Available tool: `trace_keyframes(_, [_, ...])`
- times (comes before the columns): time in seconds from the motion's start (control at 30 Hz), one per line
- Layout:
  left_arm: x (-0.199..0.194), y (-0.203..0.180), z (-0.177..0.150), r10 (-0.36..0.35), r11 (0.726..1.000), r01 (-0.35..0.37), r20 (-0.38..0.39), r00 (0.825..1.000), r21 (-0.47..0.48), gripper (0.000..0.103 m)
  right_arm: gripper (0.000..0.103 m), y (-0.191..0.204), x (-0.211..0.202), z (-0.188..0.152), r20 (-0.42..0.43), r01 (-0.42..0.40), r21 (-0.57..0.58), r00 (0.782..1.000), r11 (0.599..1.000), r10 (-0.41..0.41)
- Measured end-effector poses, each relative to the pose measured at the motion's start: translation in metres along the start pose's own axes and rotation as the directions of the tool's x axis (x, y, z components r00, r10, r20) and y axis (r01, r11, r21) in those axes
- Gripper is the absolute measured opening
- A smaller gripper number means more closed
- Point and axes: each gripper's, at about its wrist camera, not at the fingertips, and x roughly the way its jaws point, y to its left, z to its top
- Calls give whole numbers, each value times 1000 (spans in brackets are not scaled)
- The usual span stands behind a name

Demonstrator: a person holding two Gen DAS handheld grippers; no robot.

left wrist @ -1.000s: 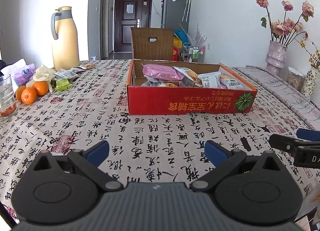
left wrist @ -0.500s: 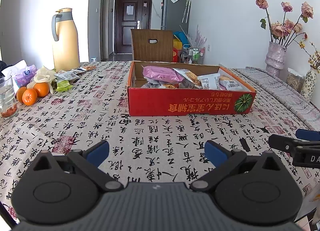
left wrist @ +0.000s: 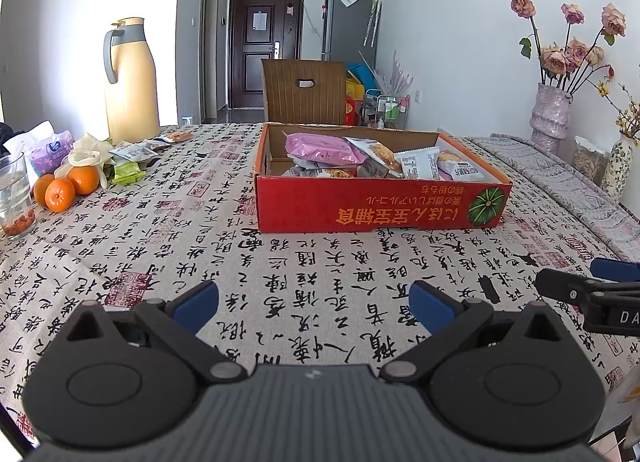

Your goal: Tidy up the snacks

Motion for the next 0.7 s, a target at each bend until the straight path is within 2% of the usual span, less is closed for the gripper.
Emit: trace_keyframes(0.7, [-2,2,-1,-2,1000,2,-3,1000,-10,103,103,0,0,0,0,0,-1,1000,1000,0])
